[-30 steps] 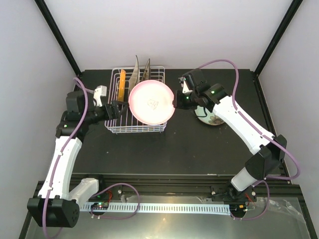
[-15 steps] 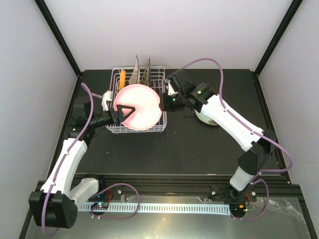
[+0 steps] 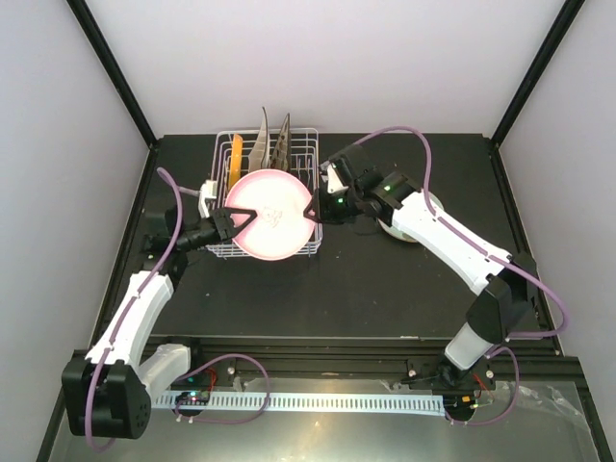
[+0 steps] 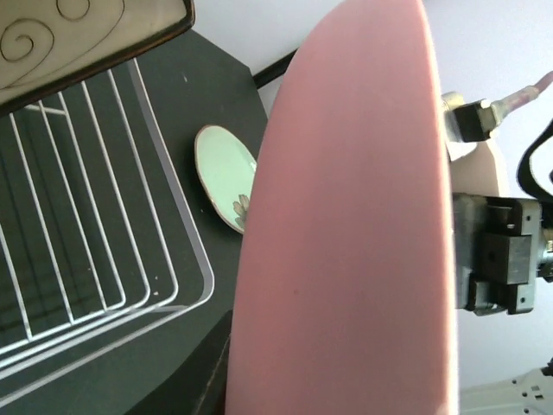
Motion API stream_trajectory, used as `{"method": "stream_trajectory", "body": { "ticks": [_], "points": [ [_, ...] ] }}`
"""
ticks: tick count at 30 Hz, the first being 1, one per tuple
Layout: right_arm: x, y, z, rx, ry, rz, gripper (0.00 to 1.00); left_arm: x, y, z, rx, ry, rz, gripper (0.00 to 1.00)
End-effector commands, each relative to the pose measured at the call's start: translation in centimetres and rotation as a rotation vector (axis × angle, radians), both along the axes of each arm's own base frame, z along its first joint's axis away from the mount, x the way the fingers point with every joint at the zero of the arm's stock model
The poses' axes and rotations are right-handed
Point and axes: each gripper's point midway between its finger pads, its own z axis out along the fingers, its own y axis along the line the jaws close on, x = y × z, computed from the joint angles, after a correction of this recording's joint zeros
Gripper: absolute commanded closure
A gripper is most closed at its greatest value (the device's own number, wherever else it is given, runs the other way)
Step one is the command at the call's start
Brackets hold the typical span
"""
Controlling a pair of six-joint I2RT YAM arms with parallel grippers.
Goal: Load the plates into the dish rack
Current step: Pick up the plate at the center of the board.
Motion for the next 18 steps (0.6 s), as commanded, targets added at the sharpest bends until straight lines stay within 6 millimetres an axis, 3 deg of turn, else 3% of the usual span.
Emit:
{"method": "stream_trajectory", "body": {
  "ticks": [1, 5, 9, 13, 18],
  "points": [
    [-1.9, 1.9, 4.5, 0.203, -0.047, 0.136, 0.71, -1.0, -1.3, 2.5, -0.083, -0.097, -0.122, 0.80],
    [-1.6, -1.0, 4.2, 0.322, -0.013, 0.133, 0.58, -1.2, -1.5, 2.9, -0.133, -0.087, -0.157, 0.81],
    [-2.5, -2.2, 3.5, 0.473, 0.031, 0.184, 0.56, -1.2, -1.8, 3.1, -0.179, -0.063, -0.197, 0.81],
    [-3.9, -1.3, 3.2, 0.613, 0.105, 0.250, 0.55, -1.1, -2.0, 2.6, -0.191, -0.026, -0.214, 0.81],
    [-4.1, -0.5, 4.7, 0.688, 0.105, 0.288, 0.54, -0.9, -2.0, 1.8, -0.182, -0.003, -0.211, 0.81]
  ]
}}
